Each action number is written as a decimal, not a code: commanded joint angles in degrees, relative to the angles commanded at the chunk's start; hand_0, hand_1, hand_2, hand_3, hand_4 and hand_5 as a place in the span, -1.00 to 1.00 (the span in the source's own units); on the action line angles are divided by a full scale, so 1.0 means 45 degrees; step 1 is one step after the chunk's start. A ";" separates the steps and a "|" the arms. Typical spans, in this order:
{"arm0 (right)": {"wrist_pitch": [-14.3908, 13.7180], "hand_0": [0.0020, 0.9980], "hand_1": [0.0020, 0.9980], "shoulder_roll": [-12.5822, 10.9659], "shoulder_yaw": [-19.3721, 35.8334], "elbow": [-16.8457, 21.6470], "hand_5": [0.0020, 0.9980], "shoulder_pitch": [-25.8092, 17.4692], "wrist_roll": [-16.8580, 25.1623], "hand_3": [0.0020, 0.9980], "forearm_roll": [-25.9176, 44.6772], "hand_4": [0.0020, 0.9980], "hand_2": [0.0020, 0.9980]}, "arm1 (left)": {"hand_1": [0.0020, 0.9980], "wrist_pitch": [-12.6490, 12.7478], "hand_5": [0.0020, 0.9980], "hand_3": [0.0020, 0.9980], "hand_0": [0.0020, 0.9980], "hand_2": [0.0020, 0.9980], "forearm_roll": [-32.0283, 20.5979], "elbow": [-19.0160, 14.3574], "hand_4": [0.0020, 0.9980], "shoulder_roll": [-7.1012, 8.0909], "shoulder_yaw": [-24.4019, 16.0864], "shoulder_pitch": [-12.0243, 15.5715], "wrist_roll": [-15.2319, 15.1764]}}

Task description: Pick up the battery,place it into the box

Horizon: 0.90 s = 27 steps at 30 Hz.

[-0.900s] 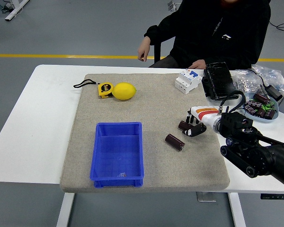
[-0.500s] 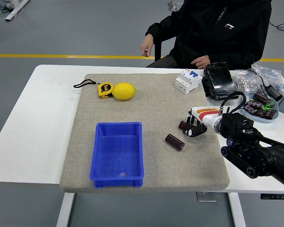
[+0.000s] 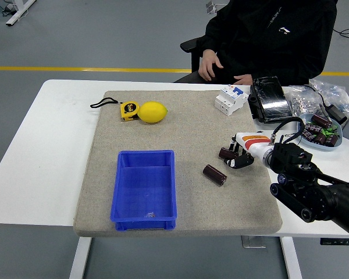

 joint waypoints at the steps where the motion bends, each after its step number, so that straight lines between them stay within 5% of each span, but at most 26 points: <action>1: -0.0003 -0.60 -0.22 -0.0009 0.0001 0.0015 -0.32 -0.0003 -0.0003 -0.05 0.0009 0.42 -0.06 | 0.41 -0.0004 0.09 0.17 0.45 0.33 0.0013 -0.0001 0.26 0.0003 -0.0006 0.0002 0.0004; 17: 0.0091 -0.62 -0.22 -0.0448 0.0534 0.0945 -0.32 0.0262 -0.0166 -0.06 -0.0186 0.39 -0.06 | 0.40 0.0001 0.09 0.17 0.45 0.33 -0.0032 0.0030 0.26 0.0055 0.0003 -0.0043 -0.0056; 27: 0.0334 -0.59 -0.21 -0.0502 0.0426 0.3406 -0.31 0.0544 -0.0651 -0.05 -0.1234 0.38 -0.06 | 0.40 0.0005 0.09 0.17 0.45 0.33 0.0201 0.0054 0.26 0.0057 -0.0199 -0.0013 -0.0055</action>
